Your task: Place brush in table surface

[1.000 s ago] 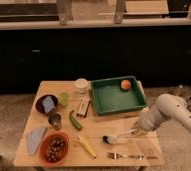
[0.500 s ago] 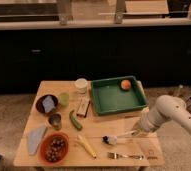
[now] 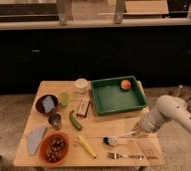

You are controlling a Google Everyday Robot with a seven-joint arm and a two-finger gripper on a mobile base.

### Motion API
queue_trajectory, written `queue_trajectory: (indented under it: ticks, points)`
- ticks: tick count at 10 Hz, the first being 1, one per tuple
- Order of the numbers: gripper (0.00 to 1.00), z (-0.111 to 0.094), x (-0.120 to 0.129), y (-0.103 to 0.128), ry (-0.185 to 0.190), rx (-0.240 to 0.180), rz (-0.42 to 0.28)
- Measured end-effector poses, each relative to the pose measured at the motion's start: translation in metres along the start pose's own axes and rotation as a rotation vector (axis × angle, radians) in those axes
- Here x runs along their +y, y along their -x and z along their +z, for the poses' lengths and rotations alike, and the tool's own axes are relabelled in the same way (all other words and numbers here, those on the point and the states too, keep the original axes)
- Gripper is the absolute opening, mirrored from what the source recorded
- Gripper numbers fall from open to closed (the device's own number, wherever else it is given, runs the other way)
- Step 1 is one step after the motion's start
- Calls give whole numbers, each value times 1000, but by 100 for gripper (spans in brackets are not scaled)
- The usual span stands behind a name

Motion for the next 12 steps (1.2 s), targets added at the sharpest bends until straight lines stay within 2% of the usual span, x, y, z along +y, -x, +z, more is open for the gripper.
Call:
queue_trajectory:
  ticks: [2, 3, 5, 7, 11, 12]
  points:
    - [3, 0, -1, 2, -13, -14, -42]
    - [0, 0, -1, 2, -19, -23, -64]
    - [0, 0, -3, 1, -36, -31, -87]
    - [0, 1, -5, 3, -35, -45, -120]
    - [0, 7, -12, 9, 14, -53, -183]
    - [4, 8, -15, 10, 21, -56, -190]
